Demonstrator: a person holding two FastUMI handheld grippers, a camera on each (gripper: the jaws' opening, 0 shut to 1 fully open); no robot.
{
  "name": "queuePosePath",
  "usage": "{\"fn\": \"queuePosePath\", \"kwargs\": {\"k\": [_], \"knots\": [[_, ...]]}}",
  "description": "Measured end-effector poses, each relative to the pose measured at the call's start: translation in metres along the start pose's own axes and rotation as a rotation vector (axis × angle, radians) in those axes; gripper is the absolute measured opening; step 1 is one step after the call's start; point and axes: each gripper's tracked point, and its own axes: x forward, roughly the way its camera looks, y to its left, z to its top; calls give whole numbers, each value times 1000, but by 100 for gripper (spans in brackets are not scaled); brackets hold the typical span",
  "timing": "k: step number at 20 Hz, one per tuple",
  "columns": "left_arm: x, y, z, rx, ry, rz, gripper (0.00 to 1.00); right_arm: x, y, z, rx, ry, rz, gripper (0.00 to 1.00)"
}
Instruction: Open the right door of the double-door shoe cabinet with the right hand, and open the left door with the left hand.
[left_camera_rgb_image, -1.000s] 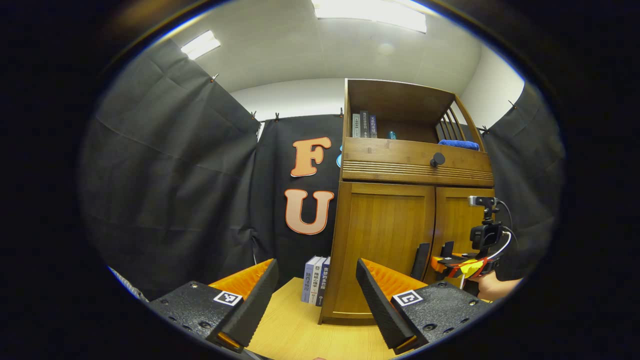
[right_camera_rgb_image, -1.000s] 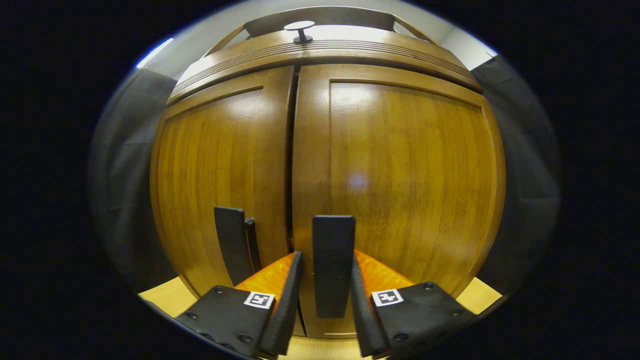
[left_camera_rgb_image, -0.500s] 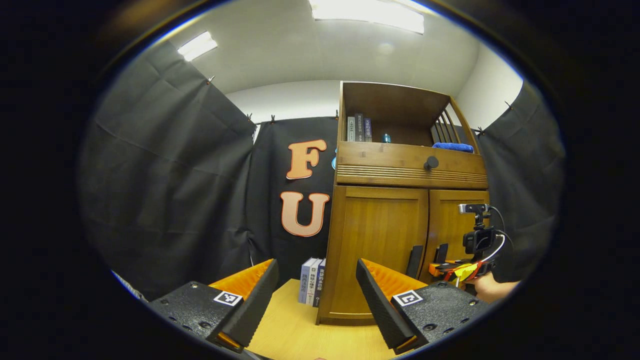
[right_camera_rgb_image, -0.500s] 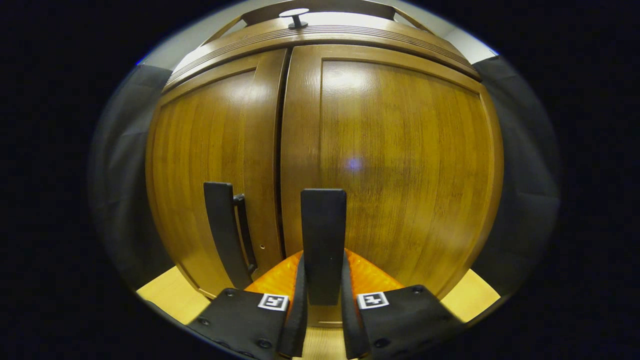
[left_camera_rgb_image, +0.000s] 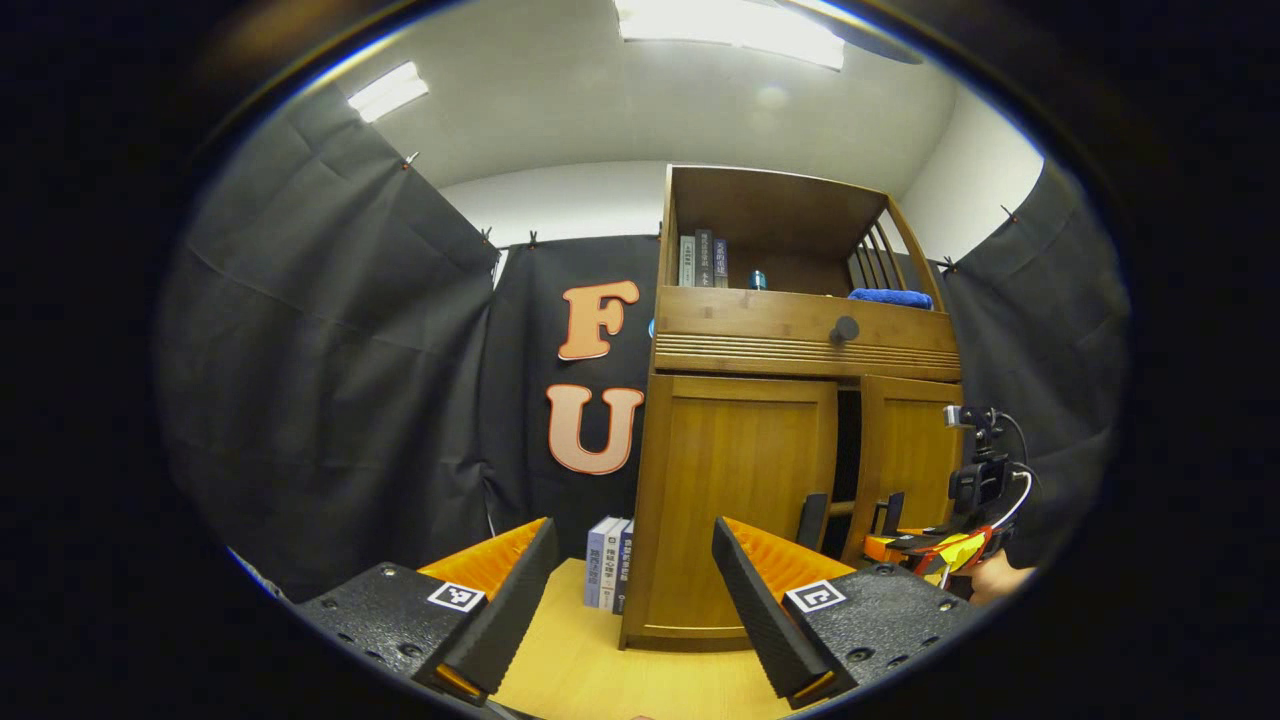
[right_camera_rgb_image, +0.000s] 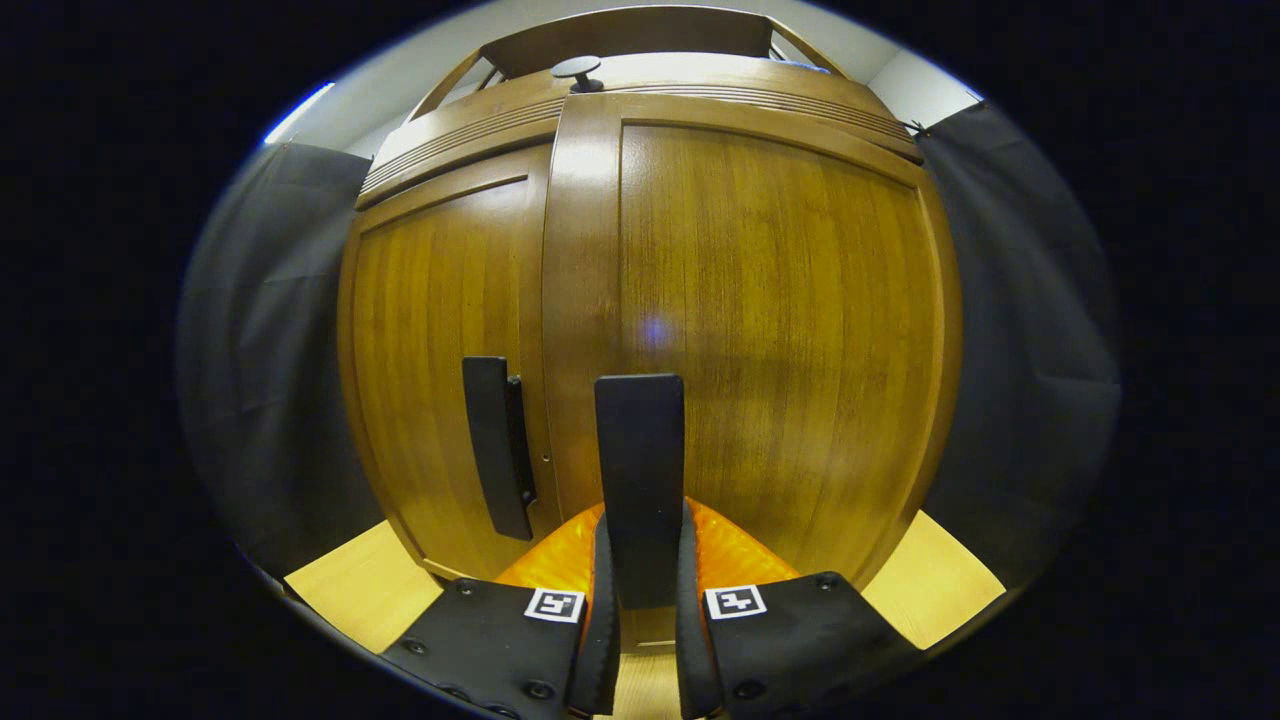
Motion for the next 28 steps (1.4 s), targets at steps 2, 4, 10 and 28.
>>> {"fn": "queuePosePath", "kwargs": {"k": [2, 4, 10, 28], "knots": [[1, -5, 1, -5, -2, -8, 92, -13, -4, -1, 5, 2, 4, 27], [0, -13, 2, -10, -9, -22, 95, -27, -10, 0, 11, 5, 11, 27], [7, -31, -2, -45, -12, -57, 94, -70, -27, -6, 24, 1, 34, 34], [10, -61, -40, -72, 48, -113, 91, -179, -153, -10, 82, 1, -187, 34]]}}
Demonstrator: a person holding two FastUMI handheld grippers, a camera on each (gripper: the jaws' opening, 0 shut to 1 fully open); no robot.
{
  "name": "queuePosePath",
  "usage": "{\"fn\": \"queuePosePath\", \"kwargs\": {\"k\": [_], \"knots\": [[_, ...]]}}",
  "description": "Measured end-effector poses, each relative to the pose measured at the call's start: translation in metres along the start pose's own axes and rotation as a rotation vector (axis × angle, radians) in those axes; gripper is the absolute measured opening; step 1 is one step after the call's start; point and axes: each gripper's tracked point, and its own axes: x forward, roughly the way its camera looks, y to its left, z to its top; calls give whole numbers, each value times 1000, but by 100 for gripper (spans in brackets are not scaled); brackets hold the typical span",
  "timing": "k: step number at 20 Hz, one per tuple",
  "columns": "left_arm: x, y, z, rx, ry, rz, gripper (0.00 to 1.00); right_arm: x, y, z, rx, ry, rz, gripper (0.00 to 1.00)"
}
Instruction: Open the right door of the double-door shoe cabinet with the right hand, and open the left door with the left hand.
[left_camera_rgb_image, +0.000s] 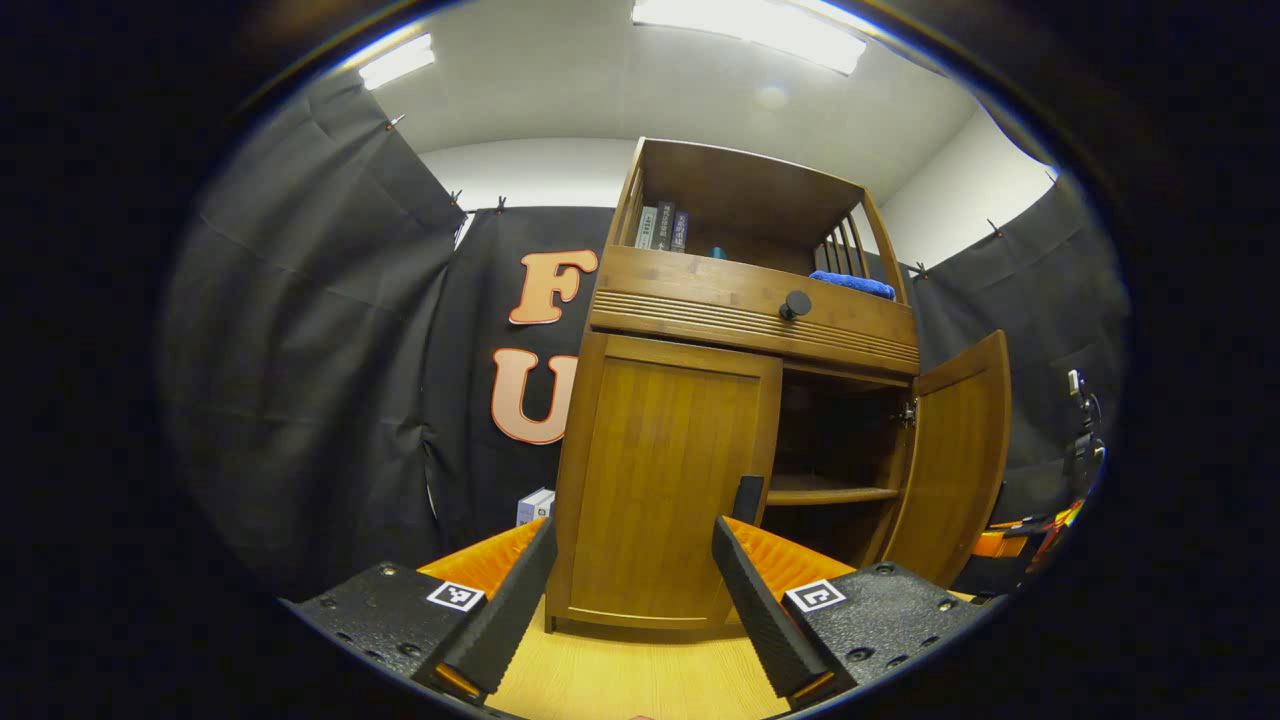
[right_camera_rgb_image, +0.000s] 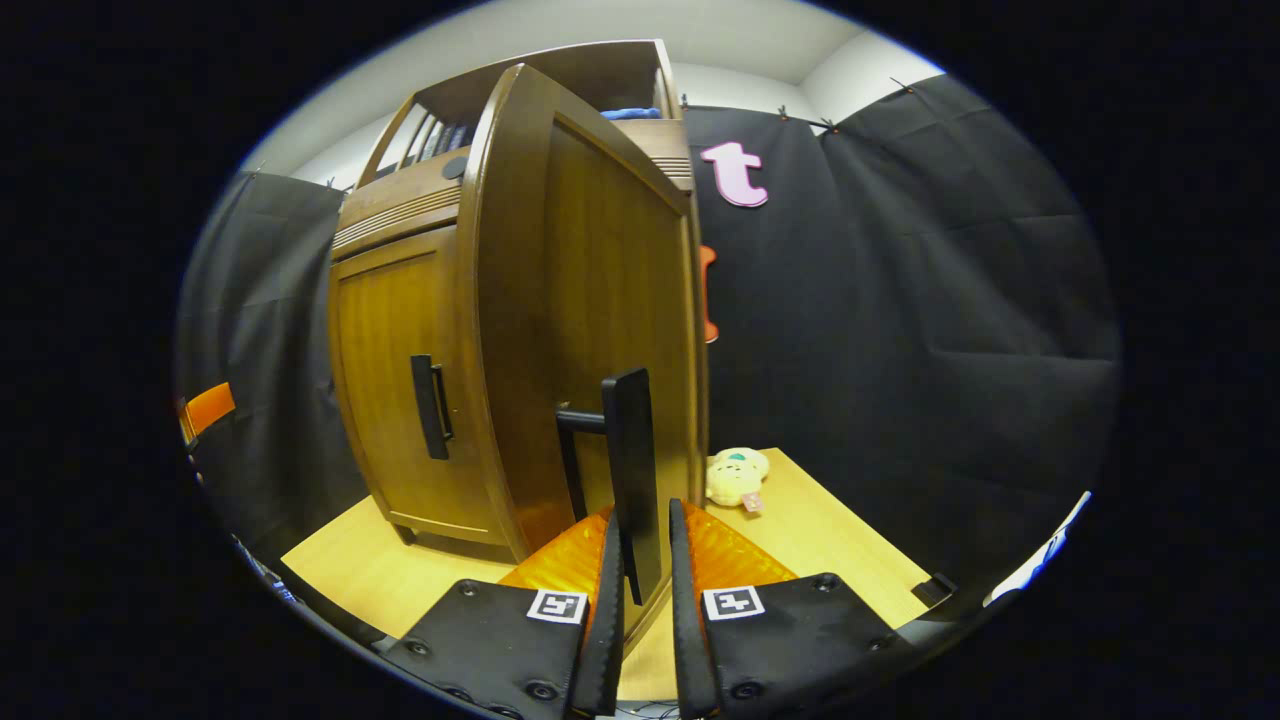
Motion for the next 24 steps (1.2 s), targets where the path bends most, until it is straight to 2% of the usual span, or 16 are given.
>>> {"fn": "queuePosePath", "kwargs": {"k": [1, 3, 5, 8, 9, 10, 11, 12, 13, 14, 15, 16, 23, 24], "knots": [[0, -2, 0, 2, -3, -5, 91, 5, -13, 1, 7, -8, -34, 17], [0, -4, -2, 0, -4, -10, 94, 2, -42, 4, 5, -13, -94, 24], [-1, -6, -3, 2, -2, -14, 94, 1, -54, 1, 33, -7, -56, 8], [-3, -2, -1, 21, -8, 0, 94, 1, -62, 0, -22, 4, -20, 9], [-5, 1, -1, 24, -8, 7, 98, -2, -65, -1, -26, 5, -6, 10], [-6, 4, -1, 24, -8, 14, 98, -1, -69, 0, -22, 9, 7, 20], [-7, 6, -2, 26, -5, 21, 98, 0, -79, 2, -18, 12, 22, 9], [-9, 9, -2, 28, -2, 29, 94, 1, -85, 2, -12, 16, 39, 19], [-10, 12, -3, 30, 1, 36, 94, 3, -92, 2, -14, 18, 58, 13], [-11, 14, -3, 32, 2, 43, 94, 4, -98, 2, -15, 26, 75, 13], [-13, 17, -3, 34, 3, 51, 98, 6, -104, 3, -12, 31, 92, 7], [-14, 20, -2, 36, 3, 58, 98, 7, -109, 4, -10, 34, 106, 13], [-21, 36, 3, 45, -5, 100, 98, 12, -125, 5, 1, 32, 191, 13], [-23, 37, 3, 41, -6, 100, 95, 12, -124, 3, 9, 33, 195, 13]]}}
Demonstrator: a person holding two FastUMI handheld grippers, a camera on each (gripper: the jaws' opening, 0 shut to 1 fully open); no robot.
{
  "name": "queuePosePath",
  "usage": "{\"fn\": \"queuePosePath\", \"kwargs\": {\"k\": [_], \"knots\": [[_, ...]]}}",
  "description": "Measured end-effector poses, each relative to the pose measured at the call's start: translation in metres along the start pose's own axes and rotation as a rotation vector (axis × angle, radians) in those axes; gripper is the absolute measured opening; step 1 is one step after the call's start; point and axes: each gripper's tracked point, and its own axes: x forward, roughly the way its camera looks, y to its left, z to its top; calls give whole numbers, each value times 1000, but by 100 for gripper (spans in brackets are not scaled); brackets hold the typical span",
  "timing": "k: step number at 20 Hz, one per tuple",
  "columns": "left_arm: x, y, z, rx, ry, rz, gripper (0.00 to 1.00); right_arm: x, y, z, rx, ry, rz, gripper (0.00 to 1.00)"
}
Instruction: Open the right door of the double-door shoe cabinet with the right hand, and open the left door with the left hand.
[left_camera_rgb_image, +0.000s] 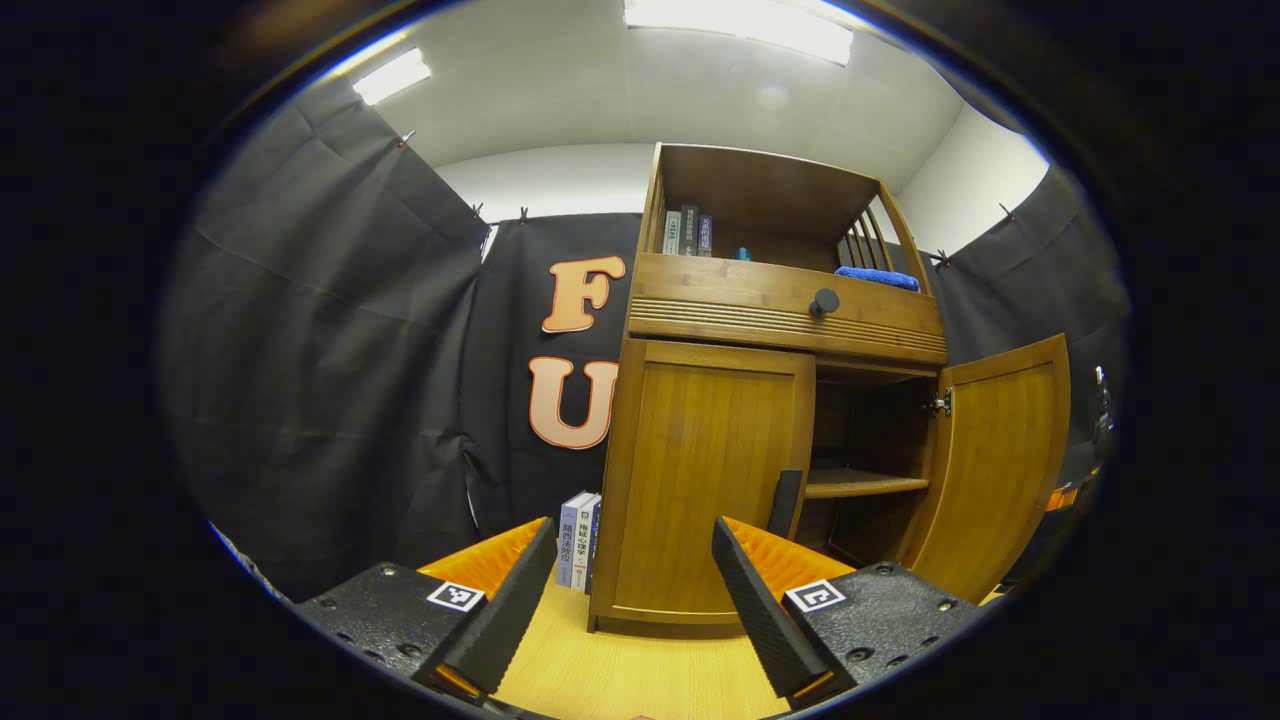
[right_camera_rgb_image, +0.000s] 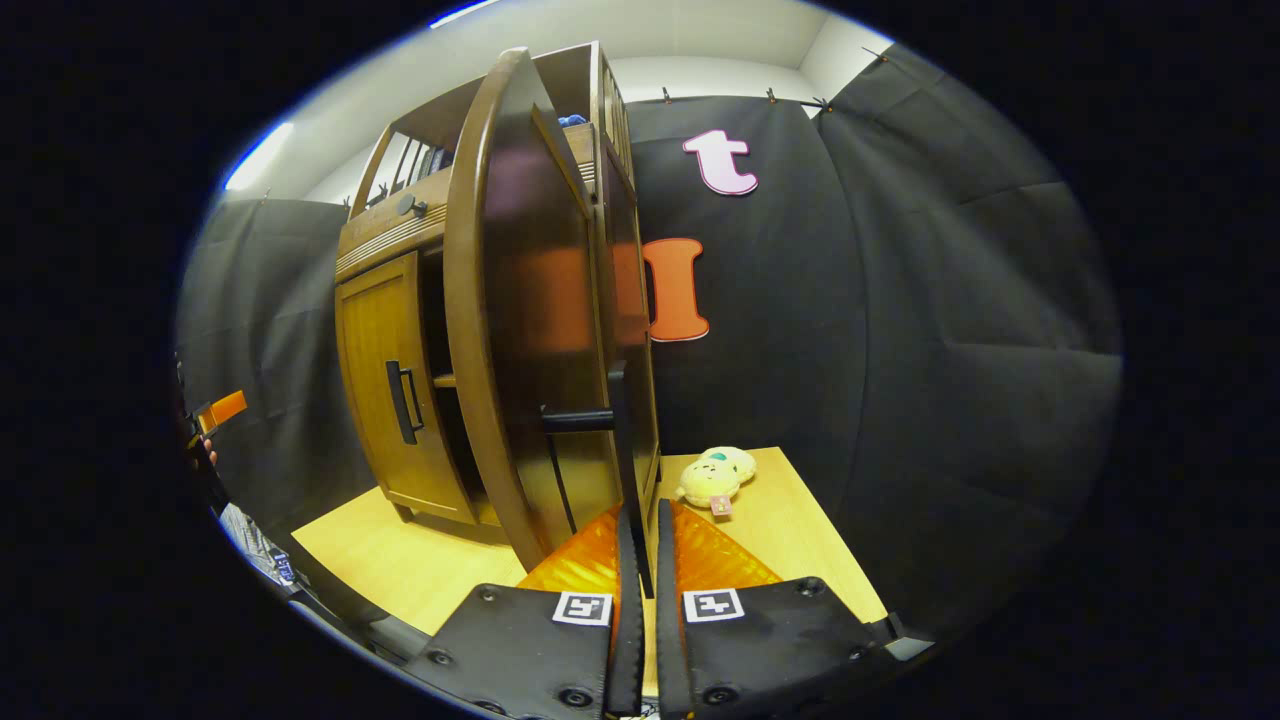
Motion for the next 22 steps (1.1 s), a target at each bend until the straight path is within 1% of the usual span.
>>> {"fn": "queuePosePath", "kwargs": {"k": [3, 5, 8, 10, 12, 14, 15, 16, 17, 18, 20, 21, 22], "knots": [[1, 0, 0, -7, -1, -1, 94, -2, 6, -1, -4, -15, -2, 13], [1, -1, 0, -6, -3, -7, 94, -9, 5, -3, 12, -27, -29, 13], [3, -3, -3, -8, 1, -11, 94, -26, 3, -6, 15, -51, -102, 13], [11, -11, -11, -29, 23, -24, 94, -41, 0, 1, 14, -86, -172, 12], [21, -25, -17, -67, 42, -58, 95, -55, 1, 13, 18, -117, -226, 13], [33, -39, -21, -104, 58, -102, 94, -76, -4, 15, -3, -123, -287, 12], [41, -45, -24, -122, 70, -121, 91, -87, -3, 21, -4, -137, -307, 12], [48, -51, -27, -135, 79, -138, 91, -97, -1, 25, 5, -152, -327, 12], [58, -59, -27, -147, 81, -155, 92, -109, 4, 29, 13, -165, -339, 12], [71, -67, -26, -161, 80, -172, 94, -117, 10, 34, 13, -179, -341, 13], [98, -87, -22, -194, 74, -202, 94, -130, 23, 41, 15, -202, -347, 12], [110, -99, -21, -211, 74, -221, 92, -133, 31, 41, 27, -210, -335, 12], [123, -109, -24, -229, 82, -230, 92, -135, 42, 41, 38, -214, -321, 12]]}}
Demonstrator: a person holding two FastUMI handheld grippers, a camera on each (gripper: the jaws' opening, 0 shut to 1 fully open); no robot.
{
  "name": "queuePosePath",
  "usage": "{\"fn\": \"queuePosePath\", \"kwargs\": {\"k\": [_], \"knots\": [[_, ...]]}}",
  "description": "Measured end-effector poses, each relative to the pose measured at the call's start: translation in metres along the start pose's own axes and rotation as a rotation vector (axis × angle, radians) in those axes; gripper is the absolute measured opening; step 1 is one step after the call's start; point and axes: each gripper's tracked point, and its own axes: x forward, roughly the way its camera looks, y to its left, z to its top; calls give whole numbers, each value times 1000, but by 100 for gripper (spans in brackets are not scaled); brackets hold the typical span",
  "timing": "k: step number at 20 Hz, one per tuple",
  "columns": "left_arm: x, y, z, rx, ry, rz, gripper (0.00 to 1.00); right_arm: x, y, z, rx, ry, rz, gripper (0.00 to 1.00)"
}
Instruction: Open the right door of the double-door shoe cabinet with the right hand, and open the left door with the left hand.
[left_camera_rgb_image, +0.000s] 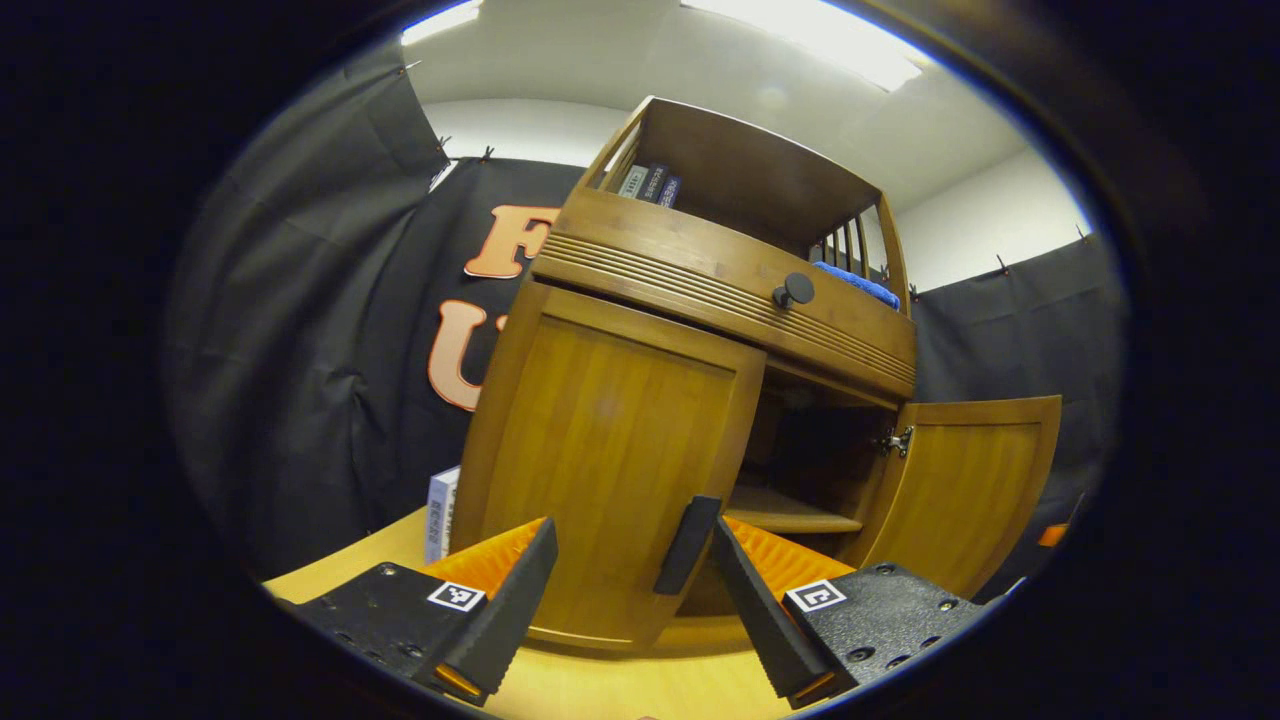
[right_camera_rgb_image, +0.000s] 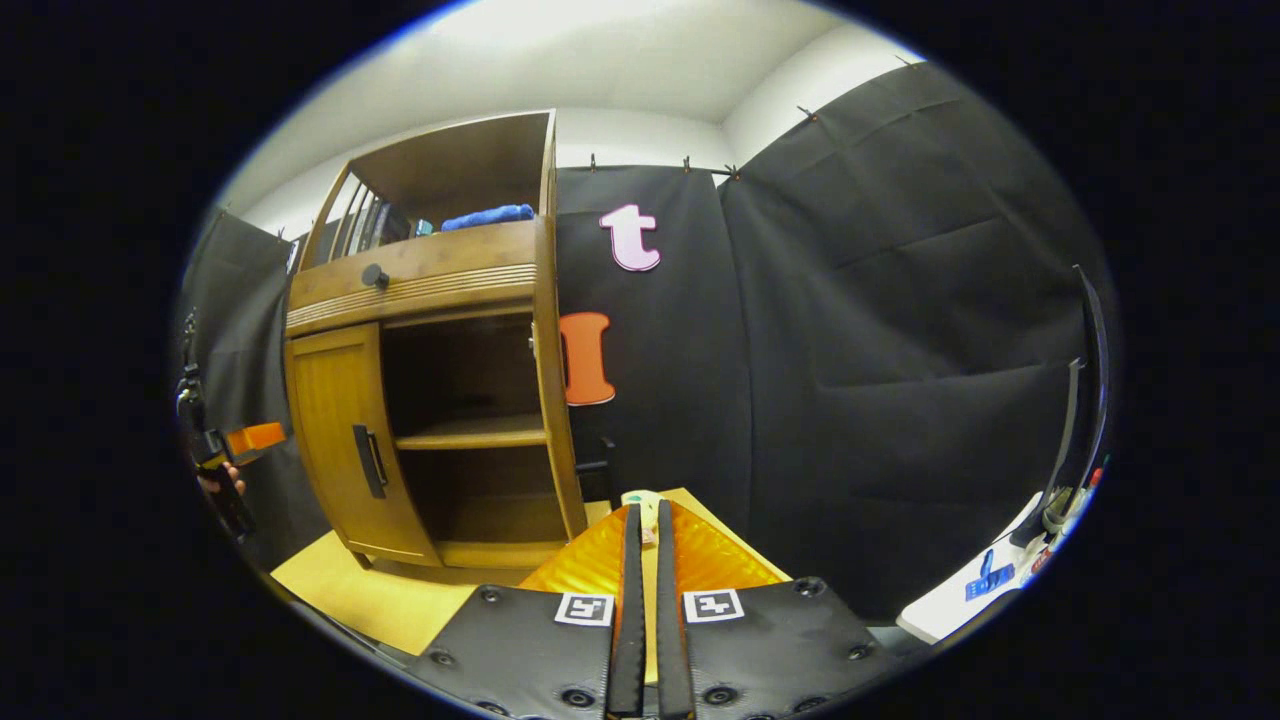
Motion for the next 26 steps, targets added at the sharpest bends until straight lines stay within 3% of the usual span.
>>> {"fn": "queuePosePath", "kwargs": {"k": [2, 3, 4, 6, 7, 8, 9, 11, 13, 15, 16, 17, 18, 19, 21, 24, 25, 26], "knots": [[22, -11, -5, -17, 10, -20, 95, -9, 15, -7, 14, -3, 7, 12], [33, -15, -8, -4, 17, -25, 92, -11, 20, -11, 14, 1, 2, 12], [41, -19, -12, 20, 25, -25, 95, -13, 24, -15, 19, 1, -1, 12], [53, -26, -21, 73, 18, -28, 91, -17, 35, -24, 27, 5, 0, 12], [58, -28, -26, 89, 19, -32, 95, -17, 37, -27, 29, 3, -3, 12], [63, -31, -35, 100, 28, -32, 91, -15, 38, -28, 29, -8, -15, 5], [68, -33, -44, 109, 41, -28, 98, -16, 41, -29, 25, -14, -14, 19], [81, -31, -55, 126, 46, -16, 92, -19, 48, -31, 6, -15, 1, 46], [94, -28, -61, 158, 39, 0, 94, -19, 47, -27, -8, -29, -2, 73], [103, -27, -67, 191, 44, 14, 91, -19, 48, -26, -6, -29, 7, 100], [107, -28, -69, 194, 44, 12, 95, -17, 50, -28, 0, -24, 14, 92], [111, -29, -71, 193, 43, 8, 92, -15, 52, -30, 7, -17, 23, 84], [115, -29, -73, 195, 45, 9, 92, -13, 57, -33, 15, -6, 36, 100], [119, -28, -75, 200, 49, 15, 91, -12, 61, -35, 18, 1, 47, 93], [123, -28, -85, 210, 73, 31, 92, -12, 66, -39, 4, 9, 55, 93], [132, -24, -90, 204, 84, 46, 91, -13, 66, -41, -42, 13, 46, 85], [132, -22, -89, 202, 87, 59, 90, -13, 65, -41, -50, 15, 44, 93], [132, -21, -90, 202, 86, 60, 91, -14, 65, -41, -52, 16, 44, 93]]}}
